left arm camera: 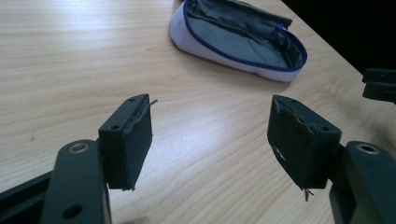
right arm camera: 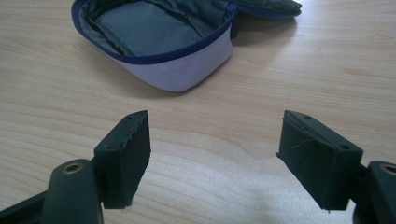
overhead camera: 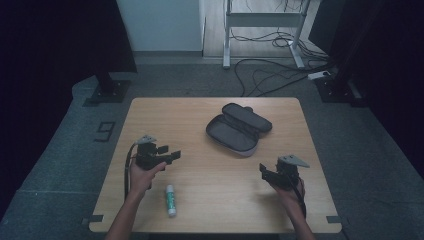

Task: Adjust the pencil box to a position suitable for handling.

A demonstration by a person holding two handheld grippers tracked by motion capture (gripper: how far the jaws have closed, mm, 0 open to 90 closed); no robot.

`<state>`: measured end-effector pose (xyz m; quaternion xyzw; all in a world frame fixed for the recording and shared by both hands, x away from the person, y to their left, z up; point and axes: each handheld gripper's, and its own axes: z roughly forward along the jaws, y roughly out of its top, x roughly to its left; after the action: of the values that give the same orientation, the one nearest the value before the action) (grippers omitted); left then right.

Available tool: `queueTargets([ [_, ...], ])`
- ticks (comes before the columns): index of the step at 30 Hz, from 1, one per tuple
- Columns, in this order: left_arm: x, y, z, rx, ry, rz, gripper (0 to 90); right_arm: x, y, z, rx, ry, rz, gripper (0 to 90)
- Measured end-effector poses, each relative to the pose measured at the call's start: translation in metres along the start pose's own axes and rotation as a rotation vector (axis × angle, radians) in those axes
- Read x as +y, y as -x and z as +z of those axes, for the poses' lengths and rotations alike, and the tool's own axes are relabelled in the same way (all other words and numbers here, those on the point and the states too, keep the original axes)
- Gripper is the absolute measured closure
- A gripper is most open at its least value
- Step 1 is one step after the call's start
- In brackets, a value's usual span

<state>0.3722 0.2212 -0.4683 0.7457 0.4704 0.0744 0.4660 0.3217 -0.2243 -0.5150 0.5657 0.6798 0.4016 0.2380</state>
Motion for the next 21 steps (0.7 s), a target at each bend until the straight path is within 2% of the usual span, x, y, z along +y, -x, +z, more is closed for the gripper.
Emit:
queueTargets([
  [5, 0.011, 0.000, 0.009, -0.006, -0.002, -0.019, 31.4, 0.007, 0.001, 0.002, 0.004, 0.006, 0.004, 25.3],
  [10, 0.016, 0.000, 0.014, -0.006, -0.002, -0.019, 31.8, 0.013, 0.000, 0.004, 0.007, 0.008, 0.004, 26.5],
  [16, 0.025, -0.004, 0.025, 0.009, -0.003, -0.027, 32.2, 0.021, -0.002, 0.011, 0.015, 0.005, 0.006, 28.0],
  [17, 0.028, -0.007, 0.029, 0.023, -0.010, -0.033, 32.3, 0.023, -0.002, 0.013, 0.017, 0.002, 0.010, 28.2],
  [21, 0.033, -0.011, 0.036, 0.033, -0.014, -0.050, 32.4, 0.029, -0.004, 0.019, 0.016, -0.005, 0.007, 28.5],
])
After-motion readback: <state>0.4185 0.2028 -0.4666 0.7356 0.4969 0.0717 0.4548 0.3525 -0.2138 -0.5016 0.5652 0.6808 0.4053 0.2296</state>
